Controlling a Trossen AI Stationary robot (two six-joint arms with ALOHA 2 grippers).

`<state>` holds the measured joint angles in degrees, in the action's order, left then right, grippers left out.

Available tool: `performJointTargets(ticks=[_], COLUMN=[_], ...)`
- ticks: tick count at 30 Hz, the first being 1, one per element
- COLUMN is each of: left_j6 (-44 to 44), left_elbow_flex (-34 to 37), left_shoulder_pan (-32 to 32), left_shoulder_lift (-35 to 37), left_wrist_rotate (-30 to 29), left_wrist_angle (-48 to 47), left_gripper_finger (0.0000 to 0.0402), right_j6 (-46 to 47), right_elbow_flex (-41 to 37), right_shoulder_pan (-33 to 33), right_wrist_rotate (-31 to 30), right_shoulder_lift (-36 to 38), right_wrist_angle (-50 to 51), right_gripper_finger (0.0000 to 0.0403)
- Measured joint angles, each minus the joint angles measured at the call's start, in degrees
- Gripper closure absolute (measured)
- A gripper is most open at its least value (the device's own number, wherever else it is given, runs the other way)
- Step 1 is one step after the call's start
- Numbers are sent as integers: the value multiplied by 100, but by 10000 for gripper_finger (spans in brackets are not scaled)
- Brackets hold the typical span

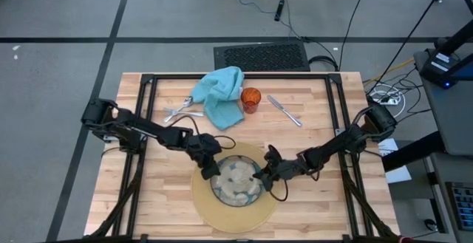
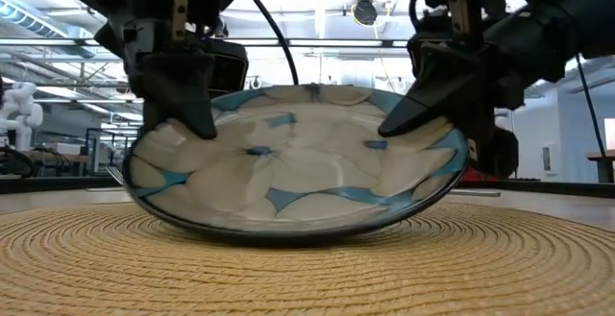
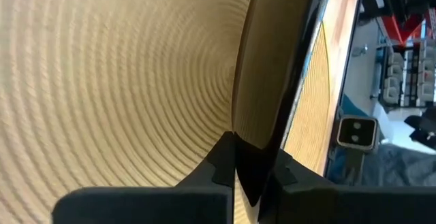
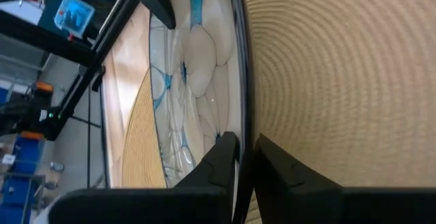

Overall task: Set table place
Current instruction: Adjust the pattern plate on the brown placemat

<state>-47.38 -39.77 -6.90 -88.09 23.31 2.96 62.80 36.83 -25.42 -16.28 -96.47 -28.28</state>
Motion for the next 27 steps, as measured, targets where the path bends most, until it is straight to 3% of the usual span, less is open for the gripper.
performJointTargets(ticks=[8,27], left_j6=[-55,-214], left_elbow_flex=[-2,-28], left_shoulder_pan=[-194,-566], left_shoulder_lift=[0,0], left_wrist_rotate=[152,177], left_wrist_angle=[-69,-157], left_gripper_finger=[401,401], right_j6=[-177,76], right_elbow_flex=[468,699], right_shoulder_pan=[-3,-122], right_wrist_rotate=[217,432], right_shoulder_lift=[0,-144], right_wrist_angle=[657,772], right_gripper_finger=[385,385])
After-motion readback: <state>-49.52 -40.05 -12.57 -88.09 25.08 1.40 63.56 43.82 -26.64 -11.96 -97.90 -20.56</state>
